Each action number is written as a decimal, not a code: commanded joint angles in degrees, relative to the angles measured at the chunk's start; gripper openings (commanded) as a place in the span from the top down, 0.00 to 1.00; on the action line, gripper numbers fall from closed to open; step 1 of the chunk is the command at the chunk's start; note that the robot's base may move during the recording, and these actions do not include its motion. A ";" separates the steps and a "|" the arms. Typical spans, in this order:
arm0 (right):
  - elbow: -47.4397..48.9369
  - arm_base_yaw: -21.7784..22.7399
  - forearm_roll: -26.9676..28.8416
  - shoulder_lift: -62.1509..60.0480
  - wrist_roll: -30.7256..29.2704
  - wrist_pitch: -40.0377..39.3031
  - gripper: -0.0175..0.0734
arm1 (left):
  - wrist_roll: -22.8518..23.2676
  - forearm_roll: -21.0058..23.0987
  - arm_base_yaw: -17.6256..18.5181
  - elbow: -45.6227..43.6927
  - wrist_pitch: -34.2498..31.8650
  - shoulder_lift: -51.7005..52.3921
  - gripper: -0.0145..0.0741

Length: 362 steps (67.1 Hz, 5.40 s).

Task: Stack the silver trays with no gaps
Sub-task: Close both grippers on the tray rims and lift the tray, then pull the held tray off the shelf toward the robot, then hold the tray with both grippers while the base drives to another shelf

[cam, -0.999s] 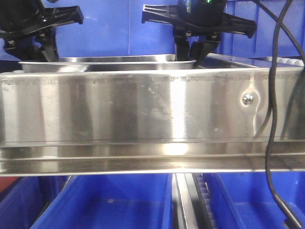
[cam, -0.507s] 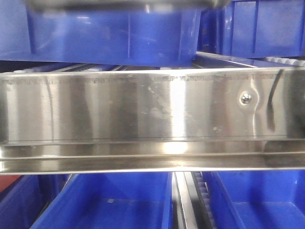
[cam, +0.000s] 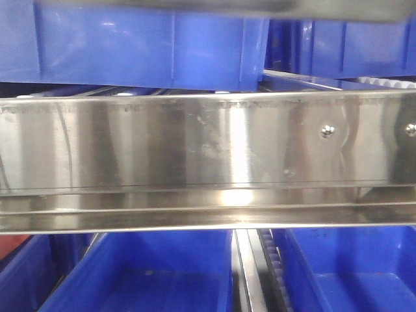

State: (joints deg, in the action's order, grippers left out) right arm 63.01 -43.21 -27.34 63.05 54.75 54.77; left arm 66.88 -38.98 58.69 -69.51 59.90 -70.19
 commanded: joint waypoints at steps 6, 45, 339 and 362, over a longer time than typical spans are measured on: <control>-1.83 -6.38 -6.37 -2.32 4.95 3.58 0.81 | 7.11 -2.63 7.21 5.81 0.70 3.42 0.85; -4.68 -16.51 -9.99 -2.47 14.29 8.20 0.81 | 13.05 -6.29 11.64 11.46 2.97 8.08 0.85; -4.68 -16.51 -9.99 -2.47 14.29 7.73 0.81 | 13.05 -17.34 11.64 11.46 2.05 8.08 0.85; -4.68 -16.51 -9.99 -2.47 14.29 7.73 0.81 | 13.05 -17.34 11.64 11.46 2.05 8.08 0.85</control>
State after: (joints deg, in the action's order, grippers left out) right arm 58.20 -59.57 -35.67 61.21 69.21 63.02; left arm 79.65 -54.21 69.92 -57.84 61.95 -62.59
